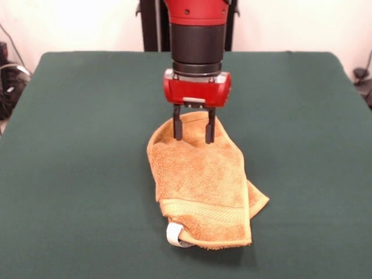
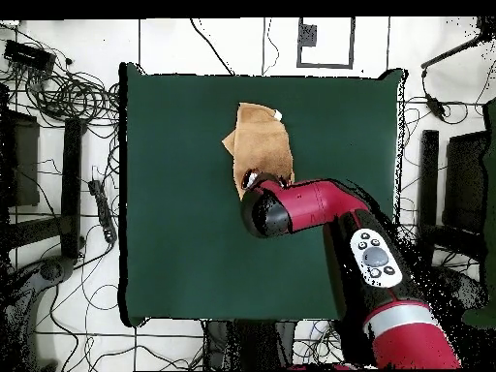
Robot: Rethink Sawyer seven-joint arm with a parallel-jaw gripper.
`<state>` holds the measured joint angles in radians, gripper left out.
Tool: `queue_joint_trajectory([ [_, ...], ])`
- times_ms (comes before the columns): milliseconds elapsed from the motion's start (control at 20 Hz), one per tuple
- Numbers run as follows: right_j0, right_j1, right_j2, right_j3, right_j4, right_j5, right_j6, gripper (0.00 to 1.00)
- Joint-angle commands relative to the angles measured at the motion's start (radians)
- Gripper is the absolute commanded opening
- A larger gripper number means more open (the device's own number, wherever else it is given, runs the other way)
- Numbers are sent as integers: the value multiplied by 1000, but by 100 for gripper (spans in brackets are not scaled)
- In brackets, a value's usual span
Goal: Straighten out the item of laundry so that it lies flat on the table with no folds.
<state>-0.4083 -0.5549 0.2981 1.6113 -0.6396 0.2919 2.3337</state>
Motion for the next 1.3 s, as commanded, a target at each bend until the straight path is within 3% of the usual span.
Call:
queue_joint_trajectory([
  [50, -35, 25, 42, -19, 198, 325, 15, 100],
  [400, -24, 37, 28, -58, 199, 337, -35, 100],
  [1300, -44, 66, 23, -61, 159, 295, -31, 100],
])
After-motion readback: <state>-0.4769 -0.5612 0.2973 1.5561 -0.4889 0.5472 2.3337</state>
